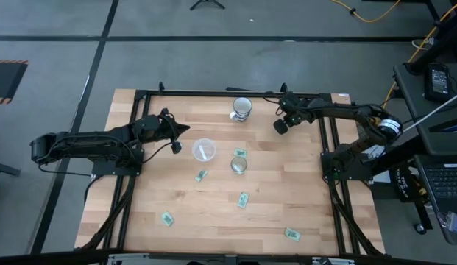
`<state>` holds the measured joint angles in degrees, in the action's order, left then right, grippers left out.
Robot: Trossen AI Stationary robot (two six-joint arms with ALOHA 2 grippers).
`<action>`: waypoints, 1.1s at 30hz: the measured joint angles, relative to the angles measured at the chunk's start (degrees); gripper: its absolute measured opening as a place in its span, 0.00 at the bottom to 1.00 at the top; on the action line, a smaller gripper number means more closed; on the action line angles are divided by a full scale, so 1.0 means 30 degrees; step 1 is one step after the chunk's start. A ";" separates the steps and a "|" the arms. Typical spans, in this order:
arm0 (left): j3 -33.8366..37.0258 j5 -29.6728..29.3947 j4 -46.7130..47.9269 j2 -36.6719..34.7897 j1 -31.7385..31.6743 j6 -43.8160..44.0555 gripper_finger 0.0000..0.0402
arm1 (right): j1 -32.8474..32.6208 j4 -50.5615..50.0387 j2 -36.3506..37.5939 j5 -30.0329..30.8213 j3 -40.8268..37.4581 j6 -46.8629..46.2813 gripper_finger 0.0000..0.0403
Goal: Pick and place Stevia / Truvia into bins
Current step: Put the stevia packet into the transparent container
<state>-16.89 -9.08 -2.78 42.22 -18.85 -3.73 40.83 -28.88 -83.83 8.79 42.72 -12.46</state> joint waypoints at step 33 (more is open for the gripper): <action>-0.0005 0.6006 -0.2673 -0.0007 0.0781 -0.0474 0.01 | -0.9985 0.8239 0.7978 -0.2486 -0.2995 0.3784 0.00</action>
<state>-16.91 8.94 -10.80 42.19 -16.51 -5.15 10.87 -4.17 -59.90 1.34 33.74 -1.11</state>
